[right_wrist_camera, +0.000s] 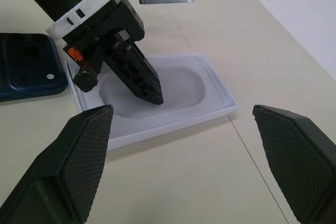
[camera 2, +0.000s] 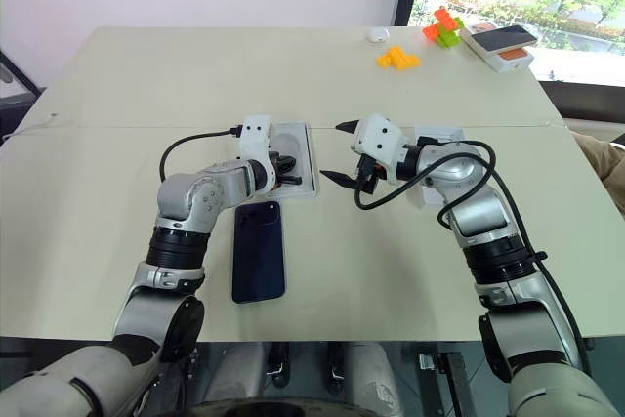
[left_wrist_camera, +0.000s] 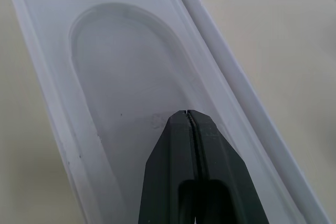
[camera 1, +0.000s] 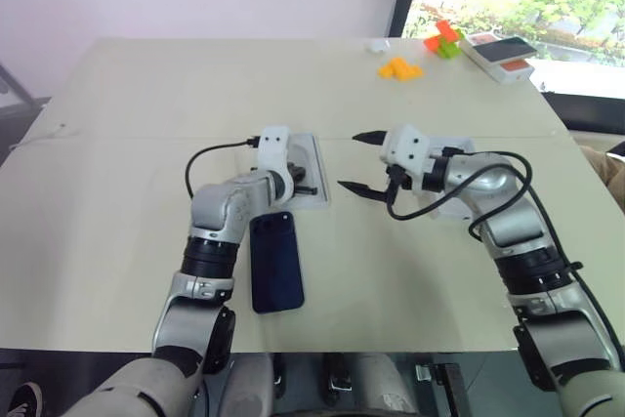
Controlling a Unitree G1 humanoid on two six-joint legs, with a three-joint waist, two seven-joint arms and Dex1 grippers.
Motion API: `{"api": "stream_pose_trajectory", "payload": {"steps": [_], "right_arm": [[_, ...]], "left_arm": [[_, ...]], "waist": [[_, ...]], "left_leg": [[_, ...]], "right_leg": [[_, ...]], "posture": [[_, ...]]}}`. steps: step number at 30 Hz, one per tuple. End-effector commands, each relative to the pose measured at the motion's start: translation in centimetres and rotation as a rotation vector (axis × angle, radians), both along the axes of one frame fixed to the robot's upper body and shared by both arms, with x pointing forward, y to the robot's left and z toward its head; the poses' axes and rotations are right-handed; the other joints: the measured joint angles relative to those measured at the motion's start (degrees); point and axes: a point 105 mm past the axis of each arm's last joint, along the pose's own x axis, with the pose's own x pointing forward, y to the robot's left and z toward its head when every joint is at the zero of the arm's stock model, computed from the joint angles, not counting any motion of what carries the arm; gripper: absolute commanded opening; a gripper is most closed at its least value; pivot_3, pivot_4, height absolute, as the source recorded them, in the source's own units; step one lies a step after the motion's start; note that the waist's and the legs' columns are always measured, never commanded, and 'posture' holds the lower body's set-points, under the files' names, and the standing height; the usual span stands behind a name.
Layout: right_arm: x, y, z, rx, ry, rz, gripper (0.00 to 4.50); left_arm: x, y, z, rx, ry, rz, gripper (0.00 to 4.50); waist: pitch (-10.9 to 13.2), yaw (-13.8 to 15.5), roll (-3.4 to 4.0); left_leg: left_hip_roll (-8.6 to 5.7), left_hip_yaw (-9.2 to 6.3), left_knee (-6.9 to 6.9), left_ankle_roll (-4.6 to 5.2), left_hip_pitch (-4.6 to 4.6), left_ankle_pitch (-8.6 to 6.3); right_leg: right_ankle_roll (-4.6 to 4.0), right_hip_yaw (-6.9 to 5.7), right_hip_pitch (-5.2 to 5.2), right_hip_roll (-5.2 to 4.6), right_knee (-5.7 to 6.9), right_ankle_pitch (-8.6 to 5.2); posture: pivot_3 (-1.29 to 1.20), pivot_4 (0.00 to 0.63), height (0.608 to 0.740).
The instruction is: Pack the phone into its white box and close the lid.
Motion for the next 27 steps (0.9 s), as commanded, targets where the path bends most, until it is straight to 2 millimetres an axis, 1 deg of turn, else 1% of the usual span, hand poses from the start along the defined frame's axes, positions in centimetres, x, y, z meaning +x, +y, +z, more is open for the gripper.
{"api": "stream_pose_trajectory", "payload": {"steps": [1, 5, 12, 16, 19, 23, 25, 27], "right_arm": [[-0.2, -0.1, 1.8, 0.025, -0.065, 0.002, 4.5], [-0.2, -0.2, 1.7, 0.023, -0.064, 0.001, 4.5], [-0.2, -0.2, 1.8, 0.023, -0.063, 0.002, 4.5], [-0.1, -0.2, 1.8, 0.023, -0.062, 0.002, 4.5], [0.0, -0.1, 1.9, 0.024, -0.064, 0.002, 4.5], [0.0, -0.1, 1.9, 0.023, -0.066, 0.004, 4.5], [0.0, -0.1, 2.0, 0.024, -0.066, 0.003, 4.5], [0.0, -0.1, 2.0, 0.022, -0.068, 0.003, 4.5]], "left_arm": [[0.5, -0.1, 1.4, -0.005, -0.057, 0.001, 0.05], [0.3, -0.1, 1.6, -0.001, -0.066, -0.005, 0.05], [-0.5, 1.5, 2.9, -0.006, -0.083, 0.011, 0.05], [-0.9, 1.9, 2.7, 0.013, -0.071, 0.016, 0.05], [-1.1, 2.2, 1.4, 0.071, -0.027, 0.017, 0.05], [-1.6, 2.0, -0.9, 0.083, 0.052, 0.011, 0.05], [-1.6, 1.9, -1.2, 0.103, 0.059, -0.002, 0.05], [-1.5, 1.6, -0.9, 0.087, 0.053, -0.011, 0.05]], "waist": [[0.0, -0.01, 0.0], [0.0, 0.0, 0.0], [0.0, -0.1, 0.0], [0.0, -0.01, 0.0], [0.0, 0.01, 0.0], [0.0, 0.0, 0.01], [-0.01, -0.03, 0.02], [-0.02, -0.02, 0.03]], "left_leg": [[0.0, 0.0, 0.0, 0.0, 0.0, 0.0], [0.0, 0.0, 0.0, 0.0, 0.0, 0.0], [0.01, 0.0, -0.01, -0.01, -0.01, 0.01], [0.01, 0.0, 0.0, -0.02, -0.01, 0.01], [0.0, 0.0, 0.01, -0.02, -0.02, 0.01], [0.0, 0.0, 0.0, -0.01, -0.01, 0.01], [0.01, 0.0, 0.0, -0.01, -0.01, 0.01], [0.01, 0.0, -0.01, 0.0, 0.01, 0.0]], "right_leg": [[0.0, 0.0, 0.0, 0.0, 0.0, 0.0], [0.0, 0.0, 0.0, 0.0, 0.0, 0.0], [0.0, 0.0, -0.01, 0.0, 0.0, 0.0], [0.0, 0.0, -0.01, 0.0, 0.0, 0.0], [0.0, 0.0, -0.01, -0.02, 0.0, 0.0], [-0.01, 0.0, -0.01, -0.02, 0.0, 0.0], [-0.01, 0.0, -0.01, -0.02, 0.0, 0.0], [0.0, 0.0, -0.01, -0.01, 0.0, 0.0]], "posture": [[0.0, 0.15, 0.737], [0.0, 0.15, 0.737], [0.0, 0.15, 0.737], [0.0, 0.15, 0.737], [0.0, 0.15, 0.737], [0.0, 0.15, 0.737], [0.0, 0.15, 0.737], [0.0, 0.15, 0.737]]}}
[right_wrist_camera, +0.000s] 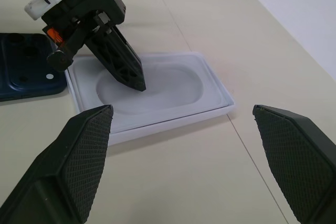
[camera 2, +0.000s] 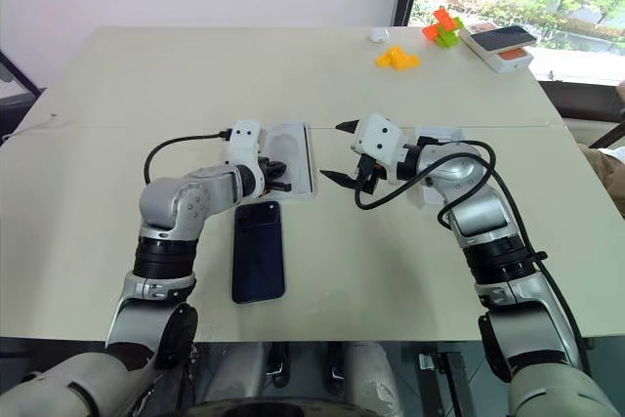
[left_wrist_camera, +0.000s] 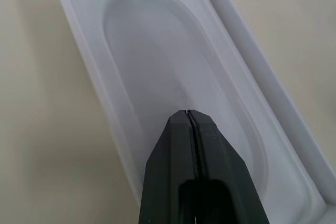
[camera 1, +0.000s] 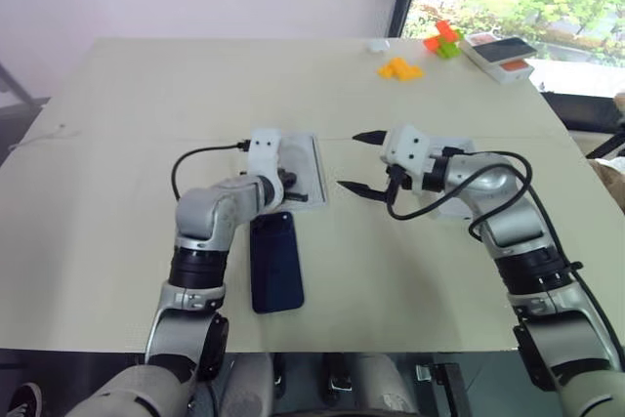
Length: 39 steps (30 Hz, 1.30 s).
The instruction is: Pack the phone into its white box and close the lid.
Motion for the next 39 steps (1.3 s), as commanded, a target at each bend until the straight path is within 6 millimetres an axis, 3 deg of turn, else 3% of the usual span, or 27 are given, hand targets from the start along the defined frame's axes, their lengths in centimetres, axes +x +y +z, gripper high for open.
{"api": "stream_pose_trajectory", "payload": {"steps": [1, 9, 13, 18, 25, 35, 39], "right_arm": [[0.0, 0.0, 2.0, 0.022, -0.069, 0.003, 4.5], [0.1, 0.0, 2.0, 0.027, -0.071, 0.001, 4.5], [0.0, 0.0, 1.8, 0.028, -0.07, 0.001, 4.5], [0.0, 0.0, 1.8, 0.029, -0.071, 0.002, 4.5], [0.0, -0.1, 1.8, 0.028, -0.07, 0.003, 4.5], [0.0, 0.0, 2.0, 0.027, -0.072, 0.007, 4.5], [0.0, 0.0, 1.9, 0.024, -0.073, 0.006, 4.5]], "left_arm": [[0.0, -0.1, -0.6, 0.011, 0.024, -0.01, 0.05], [0.4, 0.5, 0.6, 0.003, -0.026, -0.004, 0.05], [0.5, 0.8, 4.3, -0.069, -0.136, 0.006, 0.05], [0.2, 1.9, 5.2, -0.058, -0.169, 0.033, 0.05], [-1.2, 3.4, 3.6, -0.024, -0.117, 0.068, 0.05], [-1.1, 2.7, 1.5, -0.008, -0.078, 0.068, 0.05], [-0.8, 2.2, 1.8, -0.01, -0.096, 0.057, 0.05]], "waist": [[0.0, 0.02, 0.0], [0.0, 0.03, 0.0], [0.02, -0.07, -0.01], [0.02, 0.0, -0.02], [0.02, -0.04, -0.01], [0.02, 0.05, -0.01], [0.02, 0.09, -0.01]], "left_leg": [[0.0, 0.0, 0.0, 0.0, 0.0, 0.0], [-0.01, 0.0, 0.01, 0.0, -0.01, 0.0], [0.01, 0.0, 0.0, 0.0, -0.02, 0.0], [0.0, 0.0, 0.0, 0.0, -0.03, 0.0], [0.01, 0.0, -0.01, -0.02, -0.03, 0.01], [0.0, 0.0, 0.0, 0.0, -0.04, 0.0], [0.0, 0.0, 0.0, 0.0, -0.04, 0.0]], "right_leg": [[0.0, 0.0, 0.0, 0.0, 0.0, 0.0], [0.0, 0.0, 0.0, 0.0, 0.0, 0.0], [0.0, 0.0, -0.01, 0.0, 0.0, 0.0], [0.0, 0.0, -0.03, 0.01, 0.0, 0.0], [0.0, 0.0, -0.03, 0.0, 0.0, 0.0], [-0.01, 0.0, -0.03, -0.01, 0.0, 0.0], [-0.01, 0.0, -0.02, 0.0, 0.0, 0.0]], "posture": [[0.0, 0.15, 0.737], [0.0, 0.15, 0.737], [0.0, 0.15, 0.737], [0.0, 0.15, 0.737], [0.0, 0.15, 0.737], [0.0, 0.15, 0.737], [0.0, 0.15, 0.737]]}}
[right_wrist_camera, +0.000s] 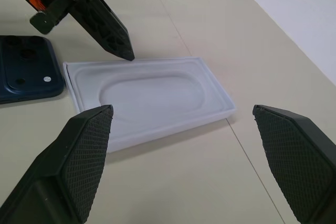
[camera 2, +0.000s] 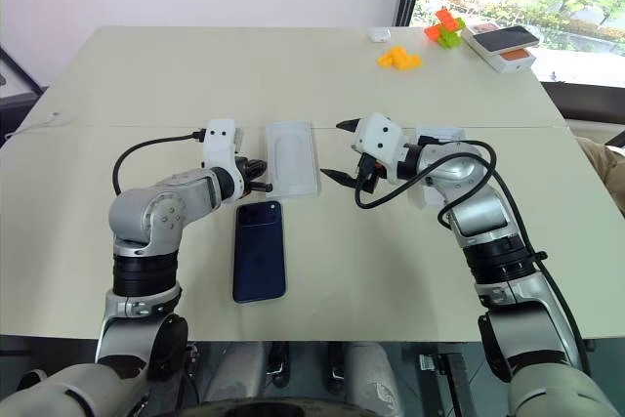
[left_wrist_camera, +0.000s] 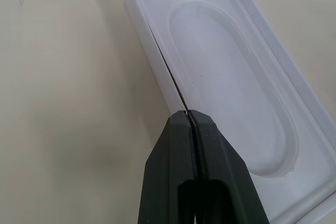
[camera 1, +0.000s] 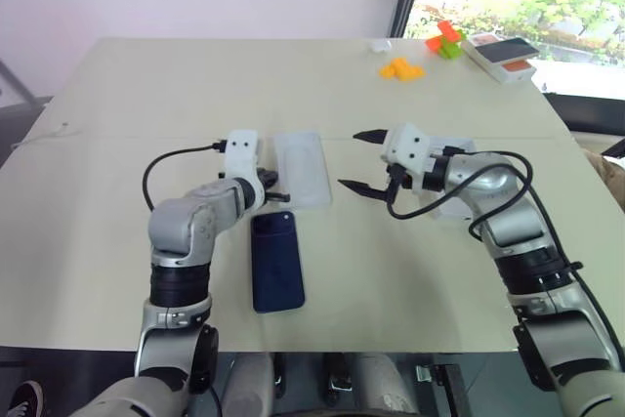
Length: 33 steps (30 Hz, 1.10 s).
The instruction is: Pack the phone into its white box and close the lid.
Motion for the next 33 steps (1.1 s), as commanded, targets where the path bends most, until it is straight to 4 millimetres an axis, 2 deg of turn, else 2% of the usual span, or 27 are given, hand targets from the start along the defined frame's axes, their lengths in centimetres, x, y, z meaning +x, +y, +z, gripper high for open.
{"api": "stream_pose_trajectory", "payload": {"steps": [1, 8, 14, 19, 24, 28, 33], "right_arm": [[-0.1, 0.0, 1.8, 0.018, -0.066, 0.01, 4.5], [-0.2, 0.0, 1.8, 0.016, -0.065, 0.007, 4.5], [-0.1, 0.1, 1.7, 0.017, -0.064, 0.007, 4.5], [0.1, 0.2, 1.7, 0.018, -0.063, 0.008, 4.5], [0.1, 0.1, 1.7, 0.016, -0.064, 0.007, 4.5], [0.0, 0.1, 1.8, 0.019, -0.067, 0.004, 4.5], [0.0, 0.0, 1.8, 0.02, -0.068, -0.001, 4.5]], "left_arm": [[0.3, -0.5, 0.8, 0.003, -0.033, -0.011, 0.05], [0.3, 0.0, 1.0, 0.025, -0.042, -0.013, 0.05], [0.6, -0.6, 3.1, -0.024, -0.081, -0.034, 0.05], [1.3, -1.6, 3.2, -0.039, -0.081, -0.042, 0.05], [1.5, -3.1, 0.9, 0.009, -0.022, -0.08, 0.05], [1.2, -3.3, -1.5, 0.085, 0.069, -0.1, 0.05], [0.8, -3.3, -1.6, 0.098, 0.1, -0.133, 0.05]], "waist": [[0.0, 0.0, 0.0], [0.0, -0.08, 0.0], [0.0, -0.04, 0.0], [0.0, -0.03, 0.0], [0.0, -0.07, 0.0], [0.0, -0.11, 0.0], [-0.01, -0.1, 0.01]], "left_leg": [[0.0, 0.0, 0.0, 0.0, 0.0, 0.0], [0.01, 0.0, -0.01, 0.0, 0.0, 0.0], [0.01, 0.0, 0.0, 0.0, 0.0, 0.0], [-0.01, 0.0, 0.0, 0.0, -0.01, 0.0], [0.0, 0.0, 0.0, 0.0, 0.0, 0.0], [0.01, 0.0, -0.01, -0.01, 0.0, 0.0], [0.01, 0.0, -0.01, -0.01, 0.01, 0.01]], "right_leg": [[0.0, 0.0, 0.0, 0.0, 0.0, 0.0], [0.0, 0.0, 0.0, 0.0, 0.0, 0.0], [0.0, 0.0, 0.0, 0.01, 0.0, 0.0], [0.01, 0.0, 0.0, 0.0, 0.0, 0.0], [0.0, 0.0, 0.0, 0.01, 0.0, 0.0], [0.0, 0.0, 0.0, 0.01, 0.0, 0.0], [0.0, 0.0, 0.0, 0.01, 0.0, 0.0]], "posture": [[0.0, 0.15, 0.737], [0.0, 0.15, 0.737], [0.0, 0.15, 0.737], [0.0, 0.15, 0.737], [0.0, 0.15, 0.737], [0.0, 0.15, 0.737], [0.0, 0.15, 0.737]]}}
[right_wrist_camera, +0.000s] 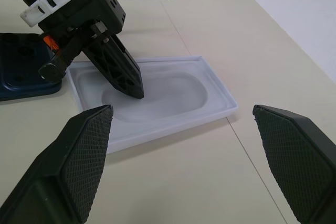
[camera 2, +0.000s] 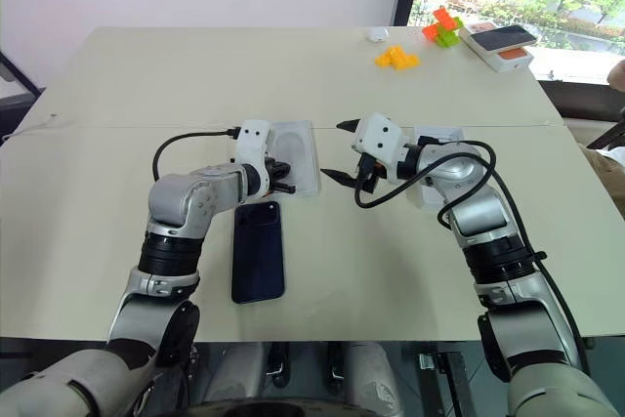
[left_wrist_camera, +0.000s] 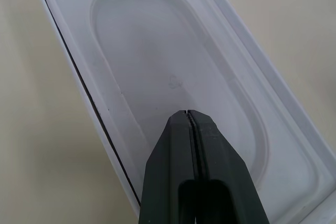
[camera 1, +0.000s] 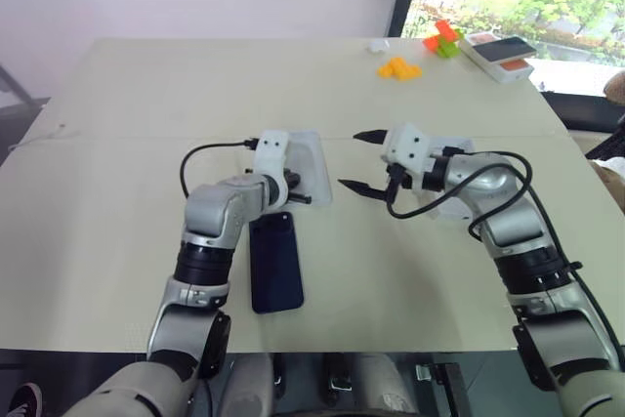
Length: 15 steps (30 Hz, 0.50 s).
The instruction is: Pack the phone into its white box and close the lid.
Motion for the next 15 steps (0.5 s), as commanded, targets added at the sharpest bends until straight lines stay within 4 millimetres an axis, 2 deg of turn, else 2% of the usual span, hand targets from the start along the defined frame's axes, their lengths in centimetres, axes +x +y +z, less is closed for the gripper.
{"api": "stream_pose_trajectory", "payload": {"steps": [1, 10, 14, 15], "right_arm": [[-0.1, 0.0, 1.9, 0.018, -0.073, 0.003, 4.5], [0.0, 0.2, 1.9, 0.02, -0.075, 0.008, 4.5], [0.1, 0.3, 1.9, 0.022, -0.075, 0.012, 4.5], [0.1, 0.4, 1.9, 0.021, -0.075, 0.014, 4.5]], "left_arm": [[-0.3, 0.4, -0.2, 0.046, 0.015, -0.017, 0.05], [-1.5, 1.1, 0.7, 0.025, 0.017, -0.04, 0.05], [-0.5, 1.6, 2.2, -0.023, -0.081, 0.033, 0.05], [-0.1, 1.4, 3.1, -0.043, -0.13, 0.035, 0.05]], "waist": [[0.0, -0.04, 0.0], [0.0, -0.1, 0.0], [0.0, -0.03, 0.0], [0.0, -0.01, 0.0]], "left_leg": [[0.0, 0.0, 0.0, -0.01, 0.0, 0.01], [0.01, 0.0, 0.0, -0.05, 0.0, 0.03], [0.01, 0.0, 0.0, -0.04, 0.0, 0.03], [0.01, 0.0, 0.01, -0.04, -0.01, 0.02]], "right_leg": [[0.0, 0.0, 0.0, 0.0, 0.0, 0.0], [-0.07, 0.01, 0.0, 0.0, 0.0, 0.04], [-0.08, 0.0, 0.0, 0.0, 0.0, 0.04], [-0.08, 0.0, 0.0, 0.0, 0.0, 0.04]], "posture": [[0.0, 0.15, 0.737], [0.0, 0.15, 0.737], [0.0, 0.15, 0.737], [0.0, 0.15, 0.737]]}}
